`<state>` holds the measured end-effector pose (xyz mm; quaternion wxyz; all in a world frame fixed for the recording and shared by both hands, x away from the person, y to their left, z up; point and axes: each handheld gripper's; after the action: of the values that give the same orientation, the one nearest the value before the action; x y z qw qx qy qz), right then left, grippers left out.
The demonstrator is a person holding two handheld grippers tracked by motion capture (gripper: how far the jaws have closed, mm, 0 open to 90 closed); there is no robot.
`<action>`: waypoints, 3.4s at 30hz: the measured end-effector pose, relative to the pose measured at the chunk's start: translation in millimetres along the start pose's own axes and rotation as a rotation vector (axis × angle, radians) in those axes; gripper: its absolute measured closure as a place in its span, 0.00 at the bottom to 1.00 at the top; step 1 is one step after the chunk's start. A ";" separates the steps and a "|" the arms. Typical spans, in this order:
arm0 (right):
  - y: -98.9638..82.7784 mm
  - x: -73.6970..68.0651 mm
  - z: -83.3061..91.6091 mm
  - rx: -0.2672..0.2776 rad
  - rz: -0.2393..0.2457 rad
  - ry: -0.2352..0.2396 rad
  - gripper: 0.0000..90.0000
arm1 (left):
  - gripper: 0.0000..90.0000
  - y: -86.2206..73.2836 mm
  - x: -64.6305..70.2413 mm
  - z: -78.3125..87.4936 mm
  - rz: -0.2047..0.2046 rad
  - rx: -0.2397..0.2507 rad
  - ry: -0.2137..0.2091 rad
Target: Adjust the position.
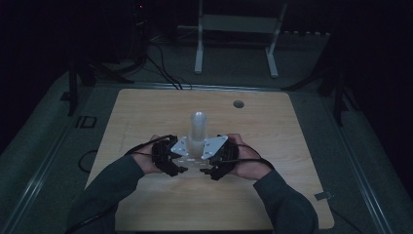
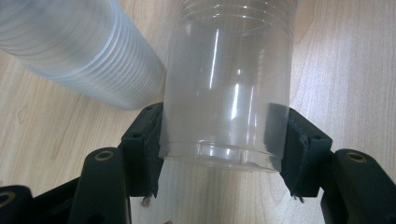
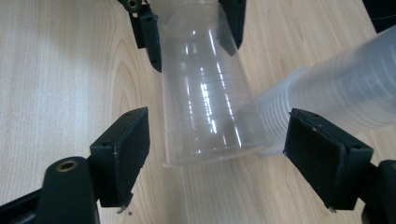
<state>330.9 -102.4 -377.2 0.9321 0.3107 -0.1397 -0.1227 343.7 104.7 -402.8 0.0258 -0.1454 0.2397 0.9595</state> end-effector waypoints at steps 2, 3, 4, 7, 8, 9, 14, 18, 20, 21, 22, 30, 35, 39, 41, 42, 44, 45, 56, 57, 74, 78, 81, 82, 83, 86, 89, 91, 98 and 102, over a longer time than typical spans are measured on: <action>-0.9 1.3 1.7 0.006 -0.005 -0.002 0.25 | 0.44 -2.6 -0.2 0.0 0.013 0.016 0.000; -1.4 1.8 2.5 0.008 -0.008 -0.006 0.25 | 0.44 -4.0 -0.4 0.2 0.019 0.022 0.000; -1.7 2.2 3.4 0.007 -0.012 -0.010 0.25 | 0.44 -5.2 -0.7 0.5 0.024 0.025 0.002; -2.2 3.3 5.1 0.018 -0.018 -0.019 0.25 | 0.44 -8.4 -1.3 1.2 0.036 0.031 0.006; -2.5 4.3 7.0 0.024 -0.024 -0.020 0.26 | 0.44 -9.3 -1.5 1.4 0.039 0.034 0.007; -2.7 4.6 7.6 0.027 -0.025 -0.022 0.26 | 0.44 -10.5 -1.6 1.8 0.043 0.037 0.010; -4.7 6.6 11.4 0.040 -0.038 -0.034 0.28 | 0.44 -16.7 -2.4 3.4 0.066 0.056 0.017; -7.3 8.8 14.1 0.055 -0.054 -0.048 0.28 | 0.44 -20.0 -1.3 4.1 0.081 0.075 0.025; -8.7 10.0 15.5 0.061 -0.066 -0.054 0.30 | 0.44 -21.1 -0.8 4.1 0.085 0.081 0.029; -9.5 10.8 16.5 0.062 -0.070 -0.055 0.30 | 0.44 -21.6 -0.8 4.1 0.089 0.086 0.031; -10.3 11.1 17.1 0.068 -0.078 -0.055 0.30 | 0.44 -21.9 -0.8 4.4 0.093 0.088 0.031; -18.0 13.5 19.0 0.093 -0.121 -0.077 0.30 | 0.44 -27.3 0.2 3.8 0.126 0.132 0.045; -23.1 15.5 21.7 0.111 -0.144 -0.082 0.30 | 0.45 -31.1 0.8 5.9 0.147 0.174 0.054; -25.8 16.4 22.8 0.120 -0.159 -0.084 0.30 | 0.45 -32.8 1.5 7.3 0.162 0.200 0.063; -26.7 17.1 22.6 0.121 -0.160 -0.086 0.30 | 0.45 -33.4 2.0 7.4 0.168 0.211 0.067; -27.3 16.9 22.3 0.122 -0.165 -0.085 0.30 | 0.45 -33.8 2.1 7.7 0.168 0.214 0.069; -27.9 17.0 22.1 0.122 -0.167 -0.085 0.30 | 0.45 -34.4 2.3 7.9 0.170 0.220 0.070; -29.3 17.2 21.5 0.124 -0.170 -0.086 0.30 | 0.45 -35.2 2.5 8.3 0.173 0.228 0.073; -34.9 17.1 19.5 0.127 -0.191 -0.085 0.30 | 0.45 -41.5 4.5 8.7 0.225 0.305 0.098; -35.2 17.1 19.4 0.127 -0.192 -0.085 0.30 | 0.45 -42.1 4.5 8.8 0.228 0.309 0.098; -39.3 16.9 13.3 0.147 -0.224 -0.076 0.30 | 0.45 -45.3 7.0 6.4 0.264 0.372 0.123; -40.1 17.0 11.8 0.151 -0.232 -0.074 0.30 | 0.45 -46.5 7.1 6.8 0.270 0.388 0.128; -40.3 17.3 10.3 0.155 -0.239 -0.074 0.30 | 0.45 -47.8 7.2 7.2 0.284 0.410 0.128; -40.3 17.3 10.0 0.156 -0.243 -0.073 0.30 | 0.45 -48.3 7.0 7.4 0.286 0.416 0.130; -40.4 17.3 9.7 0.159 -0.245 -0.072 0.30 | 0.45 -48.8 7.0 7.6 0.289 0.422 0.129; -40.4 17.5 9.3 0.168 -0.255 -0.071 0.30 | 0.45 -49.8 6.6 8.3 0.294 0.440 0.125; -40.6 17.7 9.4 0.178 -0.266 -0.063 0.30 | 0.45 -50.2 6.6 9.8 0.296 0.451 0.130; -40.7 18.1 9.4 0.186 -0.270 -0.060 0.30 | 0.45 -50.2 6.7 10.6 0.298 0.458 0.133; -39.3 16.8 7.6 0.211 -0.288 -0.042 0.30 | 0.45 -50.0 7.2 10.9 0.303 0.488 0.127; -38.5 16.2 6.2 0.228 -0.299 -0.030 0.30 | 0.45 -49.9 7.2 11.0 0.304 0.502 0.120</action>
<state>338.4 -140.7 -393.0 0.8602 0.4297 -0.1187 -0.2476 339.9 153.8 -418.3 -0.0972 -0.1532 0.4898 0.8527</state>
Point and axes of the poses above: each handheld gripper's, and its own axes: z roughly backward along the jaws, y roughly out of its top, x roughly to its right, and after that the axes turned 13 degrees about -z, right-handed
